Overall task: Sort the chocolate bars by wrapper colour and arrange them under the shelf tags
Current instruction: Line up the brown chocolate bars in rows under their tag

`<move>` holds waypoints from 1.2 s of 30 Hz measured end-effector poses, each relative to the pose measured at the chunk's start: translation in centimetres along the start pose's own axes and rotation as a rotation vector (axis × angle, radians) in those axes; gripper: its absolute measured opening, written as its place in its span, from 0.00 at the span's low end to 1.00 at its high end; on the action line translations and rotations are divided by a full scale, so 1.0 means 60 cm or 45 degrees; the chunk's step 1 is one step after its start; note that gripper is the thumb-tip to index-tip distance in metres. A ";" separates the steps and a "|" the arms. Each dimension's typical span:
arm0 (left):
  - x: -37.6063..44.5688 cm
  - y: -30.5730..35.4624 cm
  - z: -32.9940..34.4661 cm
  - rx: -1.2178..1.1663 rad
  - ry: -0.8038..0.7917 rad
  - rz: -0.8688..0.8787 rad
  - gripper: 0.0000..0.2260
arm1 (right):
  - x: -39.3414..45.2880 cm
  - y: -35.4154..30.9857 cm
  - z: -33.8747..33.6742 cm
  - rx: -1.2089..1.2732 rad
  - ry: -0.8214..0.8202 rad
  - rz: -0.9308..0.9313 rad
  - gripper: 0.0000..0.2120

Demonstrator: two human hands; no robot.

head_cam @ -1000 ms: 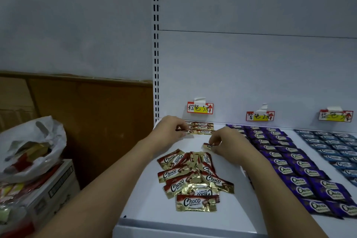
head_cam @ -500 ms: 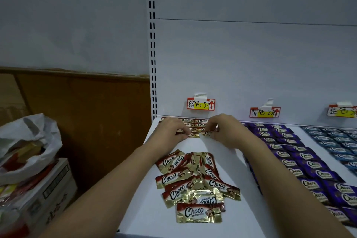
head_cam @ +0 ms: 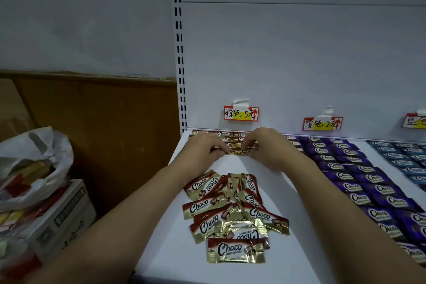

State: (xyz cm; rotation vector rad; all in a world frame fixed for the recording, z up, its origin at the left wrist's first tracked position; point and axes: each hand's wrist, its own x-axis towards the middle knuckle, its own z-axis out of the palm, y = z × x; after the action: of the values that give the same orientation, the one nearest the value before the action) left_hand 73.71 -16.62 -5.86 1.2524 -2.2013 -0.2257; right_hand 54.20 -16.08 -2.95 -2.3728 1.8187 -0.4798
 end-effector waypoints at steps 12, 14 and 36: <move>-0.083 0.030 -0.067 -0.514 -0.154 -0.248 0.04 | -0.059 -0.046 -0.059 0.370 -0.205 -0.284 0.03; -0.099 0.024 -0.074 -0.438 -0.253 -0.244 0.04 | -0.062 -0.055 -0.055 0.338 -0.316 -0.305 0.02; -0.098 0.036 -0.072 -1.061 0.122 -0.644 0.03 | -0.064 -0.040 -0.046 0.629 -0.434 -0.197 0.02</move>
State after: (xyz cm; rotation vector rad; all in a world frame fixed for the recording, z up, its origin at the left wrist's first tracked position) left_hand 76.86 -9.97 -3.83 1.2326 -1.3952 -1.1189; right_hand 54.65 -11.46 -0.35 -2.0987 1.2109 -0.4424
